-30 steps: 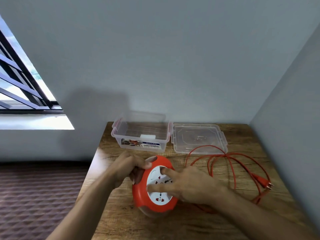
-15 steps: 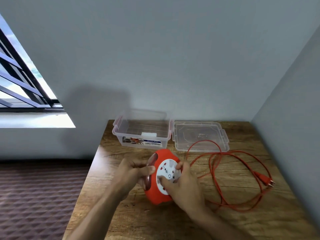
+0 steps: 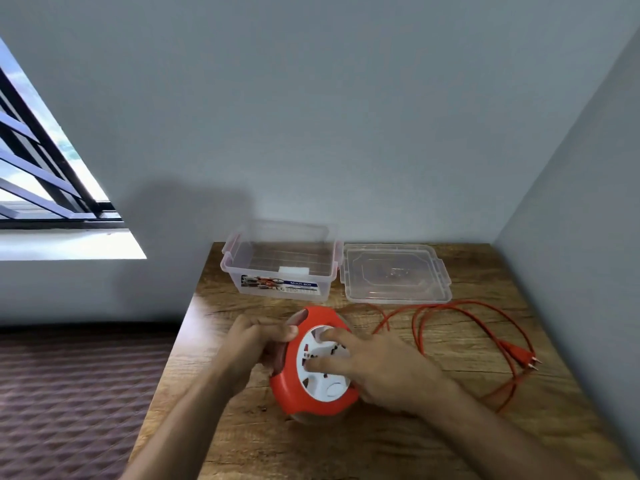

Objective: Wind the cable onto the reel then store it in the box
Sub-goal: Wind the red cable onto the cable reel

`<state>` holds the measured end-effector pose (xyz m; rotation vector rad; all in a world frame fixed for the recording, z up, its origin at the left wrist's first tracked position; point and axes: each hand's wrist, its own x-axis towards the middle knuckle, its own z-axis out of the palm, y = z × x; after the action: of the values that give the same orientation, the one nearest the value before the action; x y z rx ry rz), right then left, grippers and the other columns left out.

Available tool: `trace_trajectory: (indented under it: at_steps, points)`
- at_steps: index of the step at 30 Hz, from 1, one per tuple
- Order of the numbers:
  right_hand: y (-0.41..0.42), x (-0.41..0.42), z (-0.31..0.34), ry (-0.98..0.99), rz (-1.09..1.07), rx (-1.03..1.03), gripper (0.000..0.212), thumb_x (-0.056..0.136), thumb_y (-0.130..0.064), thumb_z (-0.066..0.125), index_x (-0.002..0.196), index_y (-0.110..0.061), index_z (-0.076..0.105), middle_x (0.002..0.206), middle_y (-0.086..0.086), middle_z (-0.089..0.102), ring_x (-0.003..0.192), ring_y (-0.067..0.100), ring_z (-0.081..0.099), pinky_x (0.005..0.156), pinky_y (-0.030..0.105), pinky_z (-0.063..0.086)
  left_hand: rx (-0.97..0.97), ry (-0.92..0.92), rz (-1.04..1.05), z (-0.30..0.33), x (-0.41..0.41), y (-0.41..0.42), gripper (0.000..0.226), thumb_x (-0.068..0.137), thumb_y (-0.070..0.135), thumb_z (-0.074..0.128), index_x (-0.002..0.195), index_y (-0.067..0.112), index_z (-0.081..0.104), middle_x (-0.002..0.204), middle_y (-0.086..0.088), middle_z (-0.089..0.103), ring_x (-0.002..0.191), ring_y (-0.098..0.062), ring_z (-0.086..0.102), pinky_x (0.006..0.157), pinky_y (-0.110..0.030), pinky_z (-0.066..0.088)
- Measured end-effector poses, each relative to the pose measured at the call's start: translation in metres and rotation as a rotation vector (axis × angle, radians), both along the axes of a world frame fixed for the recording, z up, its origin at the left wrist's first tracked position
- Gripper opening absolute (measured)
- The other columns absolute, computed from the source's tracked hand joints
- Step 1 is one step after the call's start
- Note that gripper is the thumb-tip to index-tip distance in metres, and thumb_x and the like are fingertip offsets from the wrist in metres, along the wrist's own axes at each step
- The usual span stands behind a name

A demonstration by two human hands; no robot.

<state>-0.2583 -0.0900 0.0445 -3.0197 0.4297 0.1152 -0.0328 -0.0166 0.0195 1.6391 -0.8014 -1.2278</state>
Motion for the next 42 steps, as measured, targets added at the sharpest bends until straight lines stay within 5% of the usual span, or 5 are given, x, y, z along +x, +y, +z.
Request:
trace_trajectory:
  at_steps: [8,13,23,29,42]
  points:
    - [0.010,-0.001,-0.006,0.020,0.223,-0.152,0.048,0.103,-0.033,0.046,0.144,-0.048,0.028,0.138,0.020,0.044,0.075,0.040,0.064,0.058,0.044,0.057,0.078,-0.052,-0.310,0.018,0.013,-0.010,0.066,0.058,0.035,0.083,0.086,-0.023,0.066,0.084,-0.043,0.065,0.073,-0.038,0.063,0.069,-0.040,0.049]
    - [0.011,0.008,-0.022,-0.218,-0.156,-0.147,0.058,0.085,-0.060,0.049,0.138,-0.041,0.036,0.100,0.004,0.072,0.073,0.027,0.070,0.058,0.034,0.051,0.002,-0.083,-0.213,0.019,0.010,-0.007,0.025,0.077,0.017,0.082,0.086,-0.007,0.081,0.079,-0.031,0.073,0.068,-0.033,0.066,0.056,-0.030,0.053]
    - [0.015,0.030,-0.016,-0.572,-1.194,1.447,0.042,0.094,-0.037,0.066,0.128,-0.029,0.042,0.099,0.010,0.075,0.043,0.015,0.059,0.035,0.022,0.036,-0.175,0.045,0.123,-0.015,-0.022,0.021,0.026,0.075,0.008,0.081,0.101,0.003,0.082,0.100,-0.017,0.081,0.089,-0.033,0.079,0.067,-0.040,0.066]
    - [0.007,0.001,0.007,-0.160,-0.394,0.066,0.053,0.096,-0.030,0.058,0.142,-0.043,0.036,0.131,-0.002,0.058,0.086,0.021,0.068,0.069,0.036,0.057,-0.074,0.090,0.110,-0.003,-0.005,0.015,0.016,0.076,0.009,0.075,0.061,0.005,0.078,0.060,-0.016,0.068,0.055,-0.027,0.058,0.051,-0.030,0.046]
    - [-0.003,0.011,0.006,0.106,0.317,-0.068,0.072,0.099,-0.015,0.056,0.148,-0.055,0.020,0.151,0.022,0.031,0.048,0.011,0.034,0.045,0.036,0.056,0.244,-0.053,-0.400,0.039,0.024,-0.024,0.012,0.063,0.020,0.075,0.054,0.013,0.071,0.070,-0.015,0.068,0.058,-0.023,0.063,0.053,-0.027,0.046]
